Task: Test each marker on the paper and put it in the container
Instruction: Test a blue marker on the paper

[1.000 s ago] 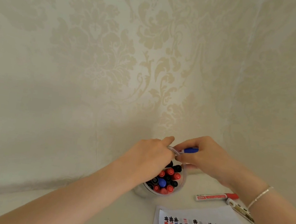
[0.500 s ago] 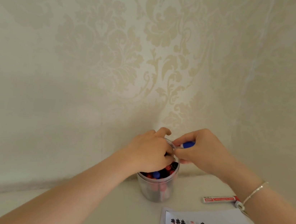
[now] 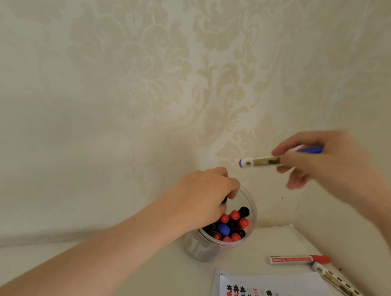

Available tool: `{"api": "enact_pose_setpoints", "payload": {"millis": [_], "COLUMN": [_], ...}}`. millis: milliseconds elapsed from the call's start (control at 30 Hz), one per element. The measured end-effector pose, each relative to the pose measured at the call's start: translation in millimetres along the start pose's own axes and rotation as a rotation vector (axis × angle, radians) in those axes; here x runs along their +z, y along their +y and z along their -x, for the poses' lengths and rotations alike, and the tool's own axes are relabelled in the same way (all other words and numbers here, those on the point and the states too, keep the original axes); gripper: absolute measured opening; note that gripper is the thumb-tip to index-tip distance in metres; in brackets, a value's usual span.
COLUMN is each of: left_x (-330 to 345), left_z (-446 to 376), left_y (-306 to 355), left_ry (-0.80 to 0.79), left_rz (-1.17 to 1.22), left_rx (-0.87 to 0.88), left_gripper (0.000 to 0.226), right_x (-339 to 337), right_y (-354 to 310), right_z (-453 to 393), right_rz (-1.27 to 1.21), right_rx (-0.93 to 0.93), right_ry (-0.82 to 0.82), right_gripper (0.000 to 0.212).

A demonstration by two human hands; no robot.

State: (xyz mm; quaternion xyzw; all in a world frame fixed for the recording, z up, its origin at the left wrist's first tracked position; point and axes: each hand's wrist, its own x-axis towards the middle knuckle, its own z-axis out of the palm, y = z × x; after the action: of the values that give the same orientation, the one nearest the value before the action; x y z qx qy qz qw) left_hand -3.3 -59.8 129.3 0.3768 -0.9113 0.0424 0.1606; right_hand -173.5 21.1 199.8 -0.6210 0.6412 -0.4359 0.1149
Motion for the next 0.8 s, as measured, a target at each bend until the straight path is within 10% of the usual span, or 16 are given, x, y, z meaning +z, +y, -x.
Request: {"api": "enact_pose_setpoints", "payload": {"millis": [600,800], "left_x": [4.4,4.5], "left_z": [-1.6,-5.8], "left_y": [11.0,3.2], "left_ry": [0.004,0.030], "left_rz": [-0.032,-0.031], "left_rx": [0.065,0.041], "left_gripper": [0.031,0.024], "right_x": [60.4,50.3], "right_y": [12.0,28.2], "right_z": [3.0,-6.0], "right_rz": [0.797,0.214], "right_rx": [-0.192,-0.031], "right_ry": [-0.286,-0.301], "right_gripper": [0.028,0.029]}}
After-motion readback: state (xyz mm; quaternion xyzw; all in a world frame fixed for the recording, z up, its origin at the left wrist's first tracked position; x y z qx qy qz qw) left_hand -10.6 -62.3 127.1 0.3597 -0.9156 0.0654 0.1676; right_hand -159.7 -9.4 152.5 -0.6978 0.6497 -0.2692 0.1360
